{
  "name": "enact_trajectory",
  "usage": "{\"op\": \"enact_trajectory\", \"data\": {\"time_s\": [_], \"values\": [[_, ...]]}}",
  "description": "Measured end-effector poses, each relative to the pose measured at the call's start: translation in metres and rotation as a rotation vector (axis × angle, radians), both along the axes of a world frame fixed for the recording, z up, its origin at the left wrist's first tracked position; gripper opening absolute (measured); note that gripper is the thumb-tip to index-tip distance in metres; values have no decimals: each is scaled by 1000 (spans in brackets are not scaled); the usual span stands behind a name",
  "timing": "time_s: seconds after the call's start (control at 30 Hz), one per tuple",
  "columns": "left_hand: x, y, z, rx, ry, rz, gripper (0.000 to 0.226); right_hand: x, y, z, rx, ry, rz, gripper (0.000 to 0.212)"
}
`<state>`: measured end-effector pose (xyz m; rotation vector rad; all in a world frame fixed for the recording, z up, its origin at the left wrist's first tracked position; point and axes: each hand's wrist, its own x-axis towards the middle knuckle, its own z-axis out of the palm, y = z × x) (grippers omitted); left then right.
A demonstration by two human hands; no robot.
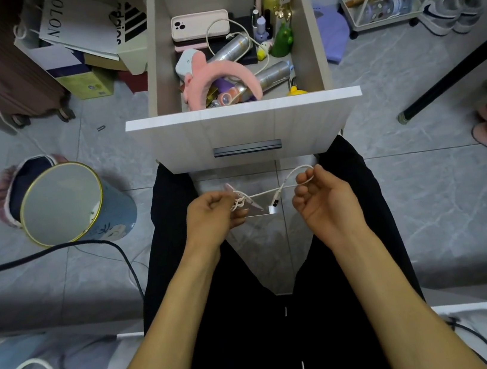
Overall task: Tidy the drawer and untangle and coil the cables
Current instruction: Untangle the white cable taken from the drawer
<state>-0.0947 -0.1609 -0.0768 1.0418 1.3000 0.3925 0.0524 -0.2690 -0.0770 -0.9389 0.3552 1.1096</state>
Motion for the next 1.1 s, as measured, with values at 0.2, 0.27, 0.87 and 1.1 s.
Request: {"op": "enact_trajectory", "data": {"time_s": [0.2, 0.27, 0.87, 1.1], "values": [[-5, 0, -4, -13, 34, -3, 13, -3, 0, -3, -63, -161, 127, 27], [-6, 0, 0, -4, 13, -35, 12, -2, -1, -4, -25, -146, 113, 38], [-3, 1, 25, 194, -84, -169, 8, -26, 3, 1, -334, -1315, 505, 42], [-7, 8, 26, 220, -80, -172, 12, -22, 3, 11, -288, -1277, 509, 23]]}}
